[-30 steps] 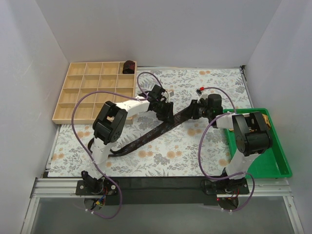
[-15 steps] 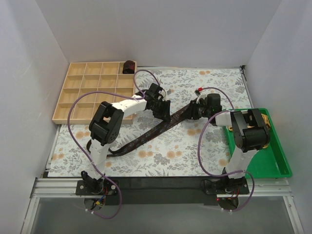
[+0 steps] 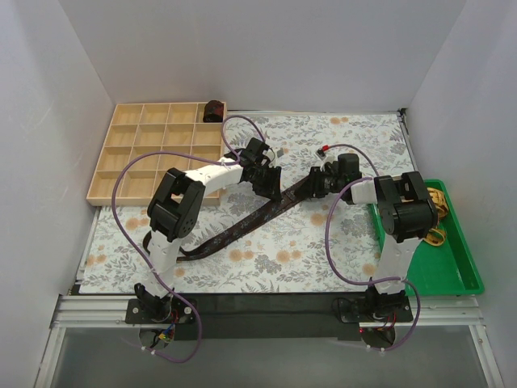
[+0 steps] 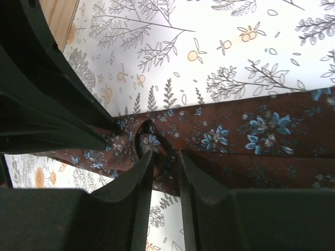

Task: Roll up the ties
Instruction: Flatten the tie

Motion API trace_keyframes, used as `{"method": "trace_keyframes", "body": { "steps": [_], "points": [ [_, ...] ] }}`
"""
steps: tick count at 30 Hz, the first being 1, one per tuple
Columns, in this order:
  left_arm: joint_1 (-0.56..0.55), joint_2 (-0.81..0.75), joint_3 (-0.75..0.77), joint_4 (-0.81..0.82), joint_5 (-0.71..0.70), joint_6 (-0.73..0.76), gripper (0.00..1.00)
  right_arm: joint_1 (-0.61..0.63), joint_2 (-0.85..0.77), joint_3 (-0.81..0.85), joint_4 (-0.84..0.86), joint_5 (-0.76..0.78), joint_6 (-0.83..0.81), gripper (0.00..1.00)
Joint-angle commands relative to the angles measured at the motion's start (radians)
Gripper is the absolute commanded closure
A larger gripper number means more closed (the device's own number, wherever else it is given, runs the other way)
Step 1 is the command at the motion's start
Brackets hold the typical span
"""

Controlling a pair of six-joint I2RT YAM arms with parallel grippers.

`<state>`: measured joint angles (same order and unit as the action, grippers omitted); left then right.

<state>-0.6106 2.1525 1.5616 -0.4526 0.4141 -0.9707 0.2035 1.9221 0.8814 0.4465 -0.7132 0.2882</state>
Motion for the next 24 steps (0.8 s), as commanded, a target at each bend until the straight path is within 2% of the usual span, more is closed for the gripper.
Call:
{"method": "trace_keyframes", "body": {
  "steps": [1, 6, 8, 12, 24],
  "points": [
    [0.000, -0.026, -0.005, -0.003, 0.015, 0.012, 0.73, 0.011, 0.006, 0.027, 0.017, -0.043, -0.007, 0.73],
    [0.000, -0.017, -0.015, 0.003, 0.026, 0.009, 0.73, 0.016, 0.011, 0.030, 0.021, -0.055, -0.004, 0.74],
    [0.000, -0.017, -0.018, 0.005, 0.026, 0.009, 0.73, 0.017, 0.014, 0.030, 0.021, -0.052, -0.003, 0.79],
    [0.000, -0.019, -0.029, 0.006, 0.025, 0.010, 0.74, 0.016, -0.009, 0.024, 0.020, 0.000, -0.006, 0.99],
    [0.002, -0.033, -0.080, 0.006, 0.020, 0.030, 0.74, -0.098, -0.077, 0.054, -0.058, 0.148, -0.072, 0.99]
  ]
}}
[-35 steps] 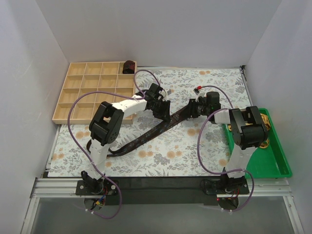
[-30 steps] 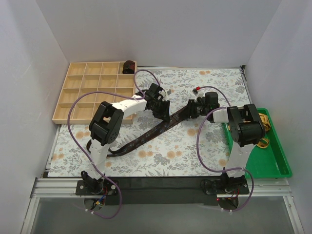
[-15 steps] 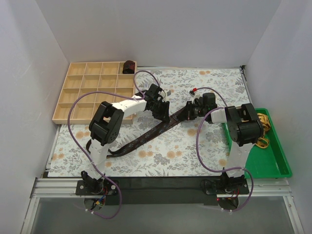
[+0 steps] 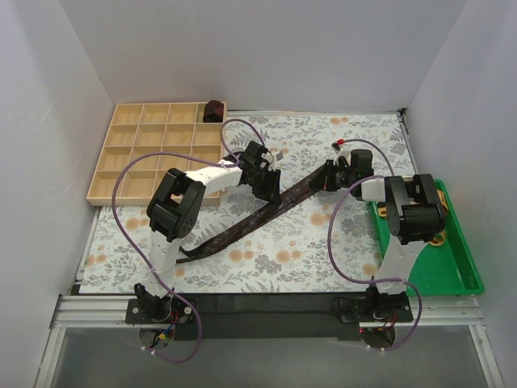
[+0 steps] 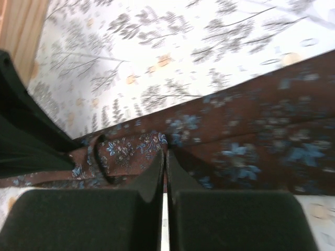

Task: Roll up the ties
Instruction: Flatten the tie

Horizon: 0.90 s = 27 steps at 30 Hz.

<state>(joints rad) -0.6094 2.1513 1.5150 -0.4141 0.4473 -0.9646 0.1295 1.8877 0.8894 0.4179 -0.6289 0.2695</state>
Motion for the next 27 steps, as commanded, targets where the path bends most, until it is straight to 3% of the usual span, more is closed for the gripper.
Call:
{"method": "trace_keyframes", "body": {
  "steps": [1, 11, 27],
  "points": [
    [0.000, -0.033, -0.032, -0.032, -0.013, 0.024, 0.74, -0.028, -0.041, 0.058, -0.057, 0.077, -0.062, 0.99],
    [0.008, -0.045, -0.009, -0.045, -0.015, 0.035, 0.74, -0.076, -0.029, 0.118, -0.157, 0.176, -0.134, 0.99],
    [0.014, -0.057, -0.012, -0.054, -0.021, 0.043, 0.74, -0.097, 0.021, 0.195, -0.217, 0.280, -0.107, 0.99]
  ]
}}
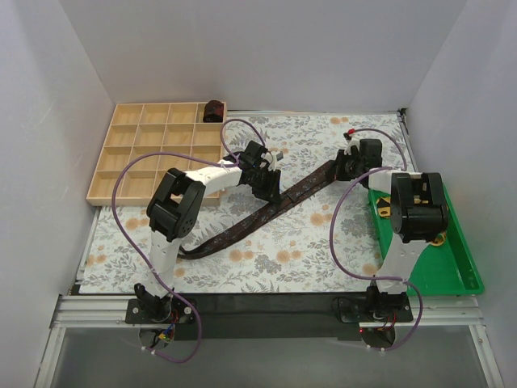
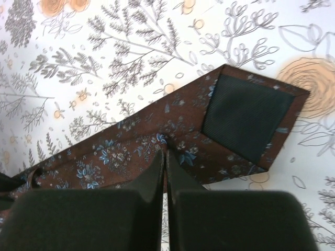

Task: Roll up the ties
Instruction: Flatten the tie

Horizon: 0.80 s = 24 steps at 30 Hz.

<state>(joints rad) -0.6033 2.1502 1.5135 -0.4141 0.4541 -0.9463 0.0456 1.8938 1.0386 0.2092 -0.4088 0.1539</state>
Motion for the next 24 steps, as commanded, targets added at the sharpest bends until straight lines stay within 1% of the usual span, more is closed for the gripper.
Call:
{"method": "trace_keyframes", "body": {
  "steps": [1, 9, 11, 12, 14, 15, 17, 18, 19, 20, 21, 22, 23, 24],
  "points": [
    [0.008, -0.059, -0.012, -0.054, -0.029, 0.024, 0.74, -0.016, 0.014, 0.052, -0.010, 0.067, 0.012, 0.99],
    [0.013, -0.066, -0.018, -0.055, -0.029, 0.024, 0.74, -0.036, 0.039, 0.109, -0.057, 0.117, 0.026, 0.98],
    [0.013, -0.062, -0.015, -0.054, -0.026, 0.023, 0.74, -0.036, 0.047, 0.126, -0.067, 0.125, 0.038, 0.93],
    [0.013, -0.062, -0.016, -0.057, -0.025, 0.023, 0.74, -0.062, 0.047, 0.130, -0.070, 0.120, 0.039, 0.87],
    [0.013, -0.064, -0.012, -0.057, -0.023, 0.023, 0.73, -0.064, 0.036, 0.141, -0.074, 0.116, 0.038, 0.80],
    [0.013, -0.069, -0.009, -0.060, -0.025, 0.024, 0.72, -0.064, 0.028, 0.144, -0.080, 0.096, 0.041, 0.72],
    [0.017, -0.088, 0.005, -0.072, -0.040, 0.026, 0.67, -0.062, -0.008, 0.137, -0.085, 0.077, 0.053, 0.69],
    [0.019, -0.099, 0.011, -0.075, -0.049, 0.026, 0.65, -0.061, -0.025, 0.114, -0.083, 0.065, 0.064, 0.64],
    [0.022, -0.111, 0.017, -0.080, -0.057, 0.024, 0.63, -0.058, -0.044, 0.101, -0.083, 0.056, 0.073, 0.63],
    [0.028, -0.136, 0.031, -0.084, -0.071, 0.026, 0.57, -0.049, -0.079, 0.088, -0.085, 0.051, 0.081, 0.62],
    [0.033, -0.151, 0.042, -0.094, -0.075, 0.026, 0.55, -0.047, -0.099, 0.068, -0.085, 0.050, 0.097, 0.61],
    [0.043, -0.165, 0.051, -0.110, -0.084, 0.030, 0.53, -0.018, -0.120, 0.033, -0.083, 0.045, 0.104, 0.61],
    [0.049, -0.200, 0.065, -0.118, -0.103, 0.034, 0.46, 0.014, -0.154, 0.012, -0.085, 0.045, 0.107, 0.61],
    [0.060, -0.216, 0.066, -0.126, -0.112, 0.043, 0.42, 0.057, -0.186, -0.023, -0.083, 0.060, 0.119, 0.61]
  ]
}}
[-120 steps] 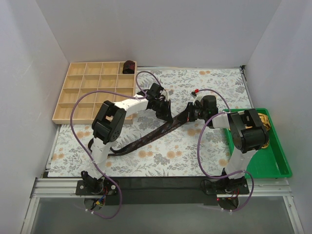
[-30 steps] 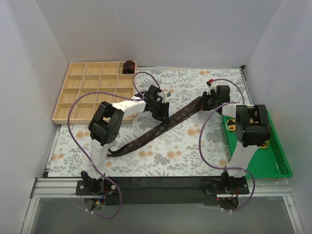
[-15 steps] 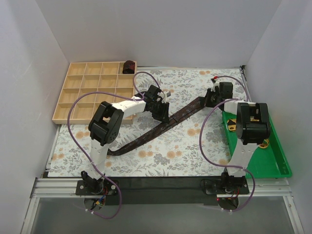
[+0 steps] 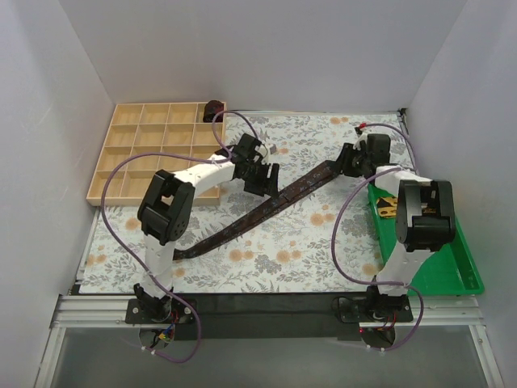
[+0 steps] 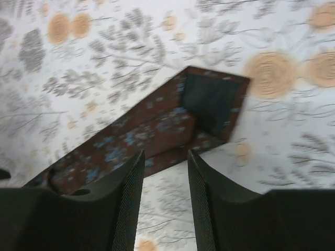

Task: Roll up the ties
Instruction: Flatten the tie

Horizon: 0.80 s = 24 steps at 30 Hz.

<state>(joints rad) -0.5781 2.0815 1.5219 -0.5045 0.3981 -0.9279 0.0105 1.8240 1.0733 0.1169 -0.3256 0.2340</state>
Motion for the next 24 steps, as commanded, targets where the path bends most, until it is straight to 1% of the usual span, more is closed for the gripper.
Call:
{"method": "trace_keyframes", "body": {
  "steps": [1, 2, 4, 5, 9, 10, 12, 13, 14, 16, 17, 20, 24],
  "points": [
    [0.035, -0.165, 0.058, -0.038, -0.064, 0.026, 0.39, 0.092, -0.117, -0.073, 0.009, -0.014, 0.045, 0.61],
    [0.049, -0.184, 0.057, -0.040, -0.067, 0.029, 0.36, 0.142, -0.138, -0.084, 0.010, -0.007, 0.051, 0.61],
    [0.073, -0.234, 0.044, -0.061, -0.065, 0.041, 0.35, 0.196, -0.147, -0.104, 0.013, 0.016, 0.074, 0.62],
    [0.080, -0.256, 0.032, -0.066, -0.071, 0.049, 0.35, 0.250, -0.144, -0.105, 0.015, 0.026, 0.086, 0.63],
    [0.122, -0.391, -0.086, -0.081, -0.146, 0.078, 0.38, 0.331, -0.092, -0.096, 0.015, 0.069, 0.140, 0.65],
    [0.136, -0.449, -0.145, -0.085, -0.162, 0.083, 0.39, 0.335, -0.085, -0.098, 0.018, 0.075, 0.158, 0.65],
    [0.187, -0.512, -0.202, -0.088, -0.168, 0.098, 0.41, 0.338, -0.063, -0.107, 0.018, 0.115, 0.192, 0.66],
    [0.204, -0.570, -0.257, -0.103, -0.176, 0.104, 0.43, 0.338, -0.058, -0.105, 0.018, 0.126, 0.192, 0.66],
    [0.237, -0.598, -0.282, -0.115, -0.191, 0.110, 0.43, 0.333, -0.042, -0.102, 0.015, 0.134, 0.194, 0.66],
    [0.268, -0.655, -0.340, -0.138, -0.208, 0.129, 0.43, 0.321, -0.017, -0.081, 0.006, 0.109, 0.195, 0.66],
    [0.299, -0.705, -0.398, -0.141, -0.211, 0.132, 0.43, 0.303, 0.013, -0.073, 0.003, 0.096, 0.199, 0.66],
    [0.351, -0.773, -0.471, -0.153, -0.209, 0.150, 0.43, 0.249, 0.069, -0.039, -0.048, 0.083, 0.228, 0.66],
    [0.400, -0.807, -0.523, -0.163, -0.208, 0.166, 0.43, 0.172, 0.139, 0.036, -0.114, 0.103, 0.251, 0.64]
  ]
}}
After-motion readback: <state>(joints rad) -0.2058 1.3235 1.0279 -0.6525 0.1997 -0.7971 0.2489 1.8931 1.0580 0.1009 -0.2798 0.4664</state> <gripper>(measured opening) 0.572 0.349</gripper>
